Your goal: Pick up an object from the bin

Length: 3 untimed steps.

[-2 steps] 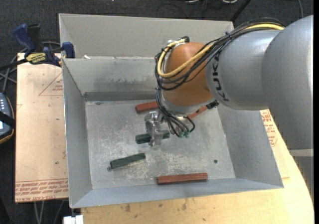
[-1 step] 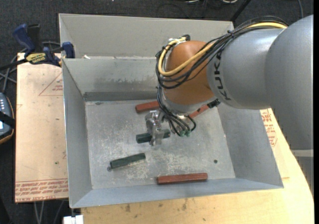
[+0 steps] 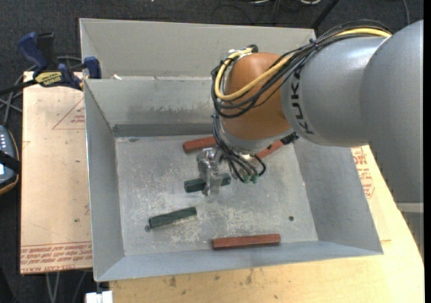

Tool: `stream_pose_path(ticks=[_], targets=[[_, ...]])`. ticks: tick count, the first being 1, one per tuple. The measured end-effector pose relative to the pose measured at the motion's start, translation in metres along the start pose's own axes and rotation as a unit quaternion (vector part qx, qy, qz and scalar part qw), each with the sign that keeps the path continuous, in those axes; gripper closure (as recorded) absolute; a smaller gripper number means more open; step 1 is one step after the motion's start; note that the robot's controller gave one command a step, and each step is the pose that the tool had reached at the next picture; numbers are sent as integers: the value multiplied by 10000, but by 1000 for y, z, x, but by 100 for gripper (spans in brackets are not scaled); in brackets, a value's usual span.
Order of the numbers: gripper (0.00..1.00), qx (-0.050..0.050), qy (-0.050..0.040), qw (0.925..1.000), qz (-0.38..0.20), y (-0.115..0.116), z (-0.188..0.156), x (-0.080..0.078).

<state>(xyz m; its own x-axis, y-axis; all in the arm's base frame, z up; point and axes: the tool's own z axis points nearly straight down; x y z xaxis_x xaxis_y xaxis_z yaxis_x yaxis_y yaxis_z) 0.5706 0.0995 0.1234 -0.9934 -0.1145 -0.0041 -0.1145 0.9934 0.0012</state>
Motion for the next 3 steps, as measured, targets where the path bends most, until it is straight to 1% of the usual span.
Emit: stream_pose_path(ticks=[1,3], targets=[[100,1,16,10000,1,0,-6,1],[100,2,20,10000,2,0,-25,1]])
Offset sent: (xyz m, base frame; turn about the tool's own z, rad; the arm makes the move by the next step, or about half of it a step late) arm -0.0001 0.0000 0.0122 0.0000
